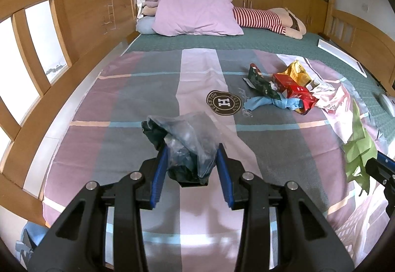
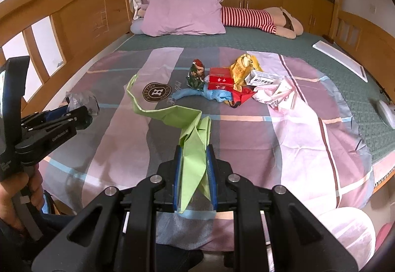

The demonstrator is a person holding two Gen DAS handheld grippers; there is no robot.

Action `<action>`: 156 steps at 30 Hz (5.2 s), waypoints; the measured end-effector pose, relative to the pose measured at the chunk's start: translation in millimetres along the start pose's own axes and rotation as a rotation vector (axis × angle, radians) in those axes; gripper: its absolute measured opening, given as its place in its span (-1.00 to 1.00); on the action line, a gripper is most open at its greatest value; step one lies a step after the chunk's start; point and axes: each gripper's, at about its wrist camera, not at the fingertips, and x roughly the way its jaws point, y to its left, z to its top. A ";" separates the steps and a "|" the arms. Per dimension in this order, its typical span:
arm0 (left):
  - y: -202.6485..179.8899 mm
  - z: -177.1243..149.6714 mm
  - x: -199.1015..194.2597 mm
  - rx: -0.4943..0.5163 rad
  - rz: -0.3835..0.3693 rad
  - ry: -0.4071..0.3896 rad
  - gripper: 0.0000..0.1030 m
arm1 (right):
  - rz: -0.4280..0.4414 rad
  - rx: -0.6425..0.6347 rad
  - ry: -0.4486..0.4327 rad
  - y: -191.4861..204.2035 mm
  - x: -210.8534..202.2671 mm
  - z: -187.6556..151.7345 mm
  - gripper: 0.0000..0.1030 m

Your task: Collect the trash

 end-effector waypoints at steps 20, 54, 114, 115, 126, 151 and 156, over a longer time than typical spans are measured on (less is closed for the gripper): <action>-1.1 -0.7 -0.2 0.015 0.004 0.010 -0.24 | -0.012 0.014 -0.001 -3.9 -3.7 -3.8 -0.62; -18.5 -0.2 -31.0 0.059 -0.174 -0.018 -0.24 | -0.009 0.051 -0.064 -25.7 -50.2 -9.9 -0.62; -162.3 79.8 31.3 0.119 -0.368 0.139 0.92 | -0.040 0.378 0.069 -175.4 -74.3 -104.8 0.75; -170.4 92.0 41.7 0.123 -0.357 0.136 0.92 | -0.034 0.364 0.066 -170.0 -67.0 -94.4 0.77; -346.8 182.6 216.9 0.401 -0.307 0.219 0.93 | -0.005 0.362 0.184 -154.0 -8.9 -79.3 0.83; -62.9 72.4 102.3 0.167 -0.344 0.267 0.89 | -0.064 0.012 0.062 -110.8 62.0 11.6 0.83; -22.2 63.3 100.8 -0.003 -0.396 0.249 0.90 | -0.177 -0.235 0.067 -76.6 103.3 24.0 0.83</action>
